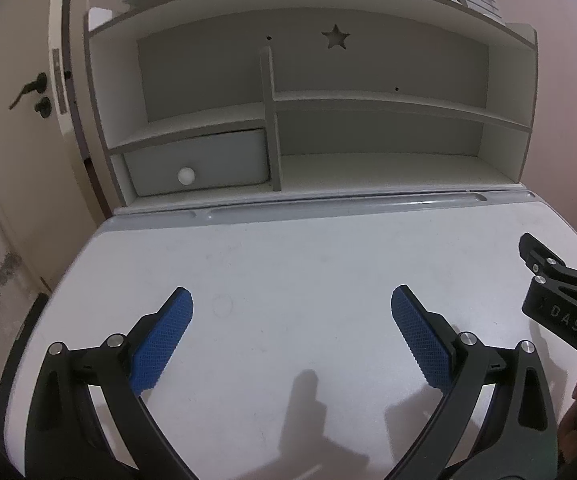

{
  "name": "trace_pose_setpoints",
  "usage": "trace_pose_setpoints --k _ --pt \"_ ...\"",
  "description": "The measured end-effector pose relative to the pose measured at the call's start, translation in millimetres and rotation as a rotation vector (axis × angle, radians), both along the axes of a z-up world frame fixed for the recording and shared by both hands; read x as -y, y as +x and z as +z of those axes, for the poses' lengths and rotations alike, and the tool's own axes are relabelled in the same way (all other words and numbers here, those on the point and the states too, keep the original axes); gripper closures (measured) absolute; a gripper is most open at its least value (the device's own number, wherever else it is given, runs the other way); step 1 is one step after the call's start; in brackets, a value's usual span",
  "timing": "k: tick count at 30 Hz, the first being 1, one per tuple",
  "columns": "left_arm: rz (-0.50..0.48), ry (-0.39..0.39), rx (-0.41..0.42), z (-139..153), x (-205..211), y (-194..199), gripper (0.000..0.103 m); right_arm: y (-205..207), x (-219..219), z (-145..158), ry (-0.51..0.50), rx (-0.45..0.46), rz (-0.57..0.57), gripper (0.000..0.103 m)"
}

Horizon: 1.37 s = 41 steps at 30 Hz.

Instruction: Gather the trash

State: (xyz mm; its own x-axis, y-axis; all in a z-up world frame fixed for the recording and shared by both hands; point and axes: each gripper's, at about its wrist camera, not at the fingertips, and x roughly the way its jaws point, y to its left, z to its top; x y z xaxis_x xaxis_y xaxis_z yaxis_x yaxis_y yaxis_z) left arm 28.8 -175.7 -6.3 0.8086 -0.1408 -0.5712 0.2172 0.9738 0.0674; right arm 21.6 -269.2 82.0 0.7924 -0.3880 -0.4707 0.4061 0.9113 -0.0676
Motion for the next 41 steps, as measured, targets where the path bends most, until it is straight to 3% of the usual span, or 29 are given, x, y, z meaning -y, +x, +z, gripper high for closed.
trace_pose_setpoints --k 4,8,12,16,21,26,30,34,38,41 --pt "-0.015 0.0 -0.003 0 1 1 0.006 2 -2 0 0.0 -0.003 0.002 0.006" --pt "0.072 0.088 0.032 0 5 -1 0.007 3 -2 0 0.008 -0.009 0.006 0.006" --pt "0.064 0.057 0.048 6 6 -1 0.007 4 0 -1 0.025 -0.016 0.006 0.006" --pt "-0.001 0.058 -0.02 4 13 6 0.007 5 2 -2 0.044 -0.022 0.008 0.006" --pt "0.038 0.125 -0.04 -4 21 5 0.007 6 4 -1 0.059 -0.021 0.008 0.006" --pt "-0.012 0.091 -0.09 -7 20 7 0.007 8 6 -1 0.072 -0.029 0.009 0.006" --pt "0.016 0.072 -0.053 -7 16 3 0.007 9 10 -2 0.094 -0.037 0.009 0.006" --pt "0.02 0.084 -0.105 -12 17 14 0.007 13 21 -9 0.17 -0.072 0.012 0.006" --pt "-0.004 0.088 -0.22 -28 18 30 0.007 18 35 -19 0.26 -0.119 0.0 0.006" --pt "-0.009 0.081 -0.287 -37 16 37 0.007 19 37 -25 0.273 -0.158 -0.019 0.006"
